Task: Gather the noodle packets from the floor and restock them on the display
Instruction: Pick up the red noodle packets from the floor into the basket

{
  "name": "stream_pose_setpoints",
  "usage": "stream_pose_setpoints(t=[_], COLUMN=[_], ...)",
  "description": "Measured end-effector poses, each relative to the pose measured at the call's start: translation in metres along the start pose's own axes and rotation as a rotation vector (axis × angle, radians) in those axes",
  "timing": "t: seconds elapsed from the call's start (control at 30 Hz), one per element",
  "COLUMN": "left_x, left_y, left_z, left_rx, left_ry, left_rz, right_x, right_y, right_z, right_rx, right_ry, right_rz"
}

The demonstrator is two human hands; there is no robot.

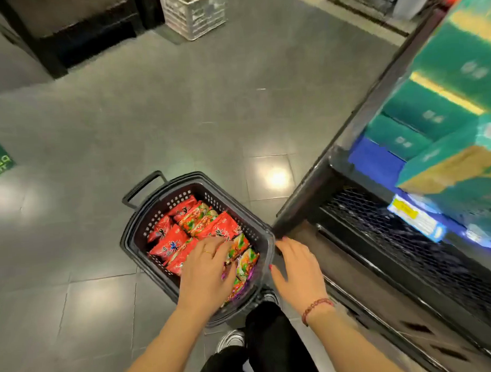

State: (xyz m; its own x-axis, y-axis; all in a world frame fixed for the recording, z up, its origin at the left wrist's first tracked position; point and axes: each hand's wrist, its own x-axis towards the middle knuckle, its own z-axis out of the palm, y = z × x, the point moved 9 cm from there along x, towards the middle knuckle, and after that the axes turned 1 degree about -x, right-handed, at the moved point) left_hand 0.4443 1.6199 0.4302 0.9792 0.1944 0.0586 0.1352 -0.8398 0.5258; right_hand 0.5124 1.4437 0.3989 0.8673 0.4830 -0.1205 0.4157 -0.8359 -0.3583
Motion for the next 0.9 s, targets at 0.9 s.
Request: stream_pose_setpoints(t=[0.9], left_x=[-0.205], left_y=[0.548], left_z=[0.146], left_rx=[-0.065], left_ry=[-0.513], left_rz=[1.23], right_x=[-0.55], right_y=[0.228], right_z=[-0.206], right_rx=[-0.041], right_ry=[0.758], right_rz=[1.108])
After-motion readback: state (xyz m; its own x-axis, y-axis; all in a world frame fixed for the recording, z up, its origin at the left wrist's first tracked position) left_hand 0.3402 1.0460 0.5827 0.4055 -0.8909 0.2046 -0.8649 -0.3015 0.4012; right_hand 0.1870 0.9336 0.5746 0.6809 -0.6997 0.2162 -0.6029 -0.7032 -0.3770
